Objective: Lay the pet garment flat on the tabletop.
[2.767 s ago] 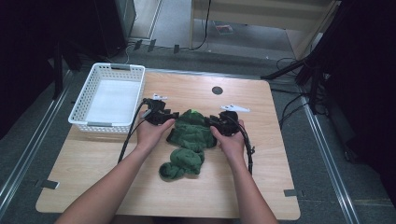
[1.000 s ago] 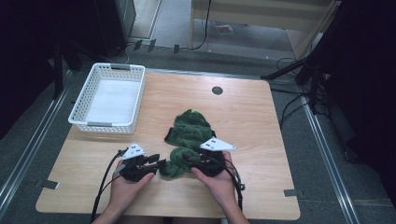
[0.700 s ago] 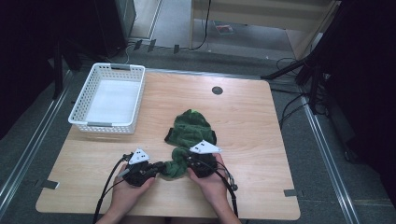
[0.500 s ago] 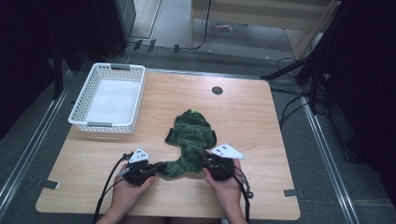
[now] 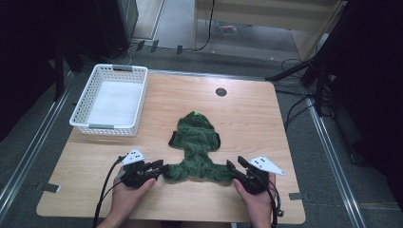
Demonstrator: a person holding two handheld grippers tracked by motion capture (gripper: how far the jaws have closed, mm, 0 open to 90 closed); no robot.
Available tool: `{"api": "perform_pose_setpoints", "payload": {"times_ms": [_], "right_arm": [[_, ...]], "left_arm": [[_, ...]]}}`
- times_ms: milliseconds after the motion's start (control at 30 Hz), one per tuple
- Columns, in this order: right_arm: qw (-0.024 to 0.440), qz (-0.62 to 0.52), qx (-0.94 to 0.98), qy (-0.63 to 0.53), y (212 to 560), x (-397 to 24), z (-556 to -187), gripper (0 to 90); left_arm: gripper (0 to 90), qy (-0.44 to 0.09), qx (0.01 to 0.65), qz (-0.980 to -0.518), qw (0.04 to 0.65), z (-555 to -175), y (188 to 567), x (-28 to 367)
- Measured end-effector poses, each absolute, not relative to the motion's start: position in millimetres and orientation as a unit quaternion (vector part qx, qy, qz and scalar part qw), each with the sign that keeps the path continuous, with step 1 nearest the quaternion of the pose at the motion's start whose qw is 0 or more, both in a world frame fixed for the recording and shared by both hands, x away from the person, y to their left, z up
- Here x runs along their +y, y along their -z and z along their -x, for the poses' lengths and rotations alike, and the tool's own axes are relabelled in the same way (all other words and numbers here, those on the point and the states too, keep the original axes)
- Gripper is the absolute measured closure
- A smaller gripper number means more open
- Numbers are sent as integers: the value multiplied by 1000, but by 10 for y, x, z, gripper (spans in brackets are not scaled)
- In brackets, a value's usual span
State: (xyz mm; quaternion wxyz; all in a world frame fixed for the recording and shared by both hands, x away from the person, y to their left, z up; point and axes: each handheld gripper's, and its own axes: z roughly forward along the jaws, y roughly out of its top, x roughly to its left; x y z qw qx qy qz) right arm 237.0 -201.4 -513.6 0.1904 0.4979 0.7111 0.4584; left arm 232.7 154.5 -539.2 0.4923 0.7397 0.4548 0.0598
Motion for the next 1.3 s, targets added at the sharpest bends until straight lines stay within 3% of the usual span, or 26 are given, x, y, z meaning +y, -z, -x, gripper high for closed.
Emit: {"api": "perform_pose_setpoints", "payload": {"times_ms": [100,200,433,567,633,767,833,1033,1300], "right_arm": [[152,-496,740,-428,5250,-1909,-2381,464],[125,-494,755,-412,5344,-1847,-2366,509],[144,-483,777,-377,5437,-1796,-2363,770],[148,-492,776,-367,5429,-1858,-2333,841],[149,-493,775,-366,5427,-1871,-2329,833],[144,-464,767,-419,5335,-1881,-2391,661],[151,-463,756,-438,5215,-1869,-2509,639],[170,-461,758,-430,4939,-1549,-3176,608],[154,-503,761,-380,5053,-1134,-4062,516]], "left_arm": [[554,-59,437,-757,482,-2291,5388,1415],[537,-64,433,-769,465,-2282,5441,1341],[799,-76,438,-783,435,-2281,5494,1322],[832,-68,446,-776,441,-2297,5503,1437],[831,-67,447,-775,442,-2302,5501,1482],[802,-51,437,-773,457,-2327,5524,1552],[790,-46,437,-771,462,-2336,5532,1563],[787,-51,440,-766,467,-2322,5557,1557],[807,-54,441,-762,470,-2310,5558,1560]]}}
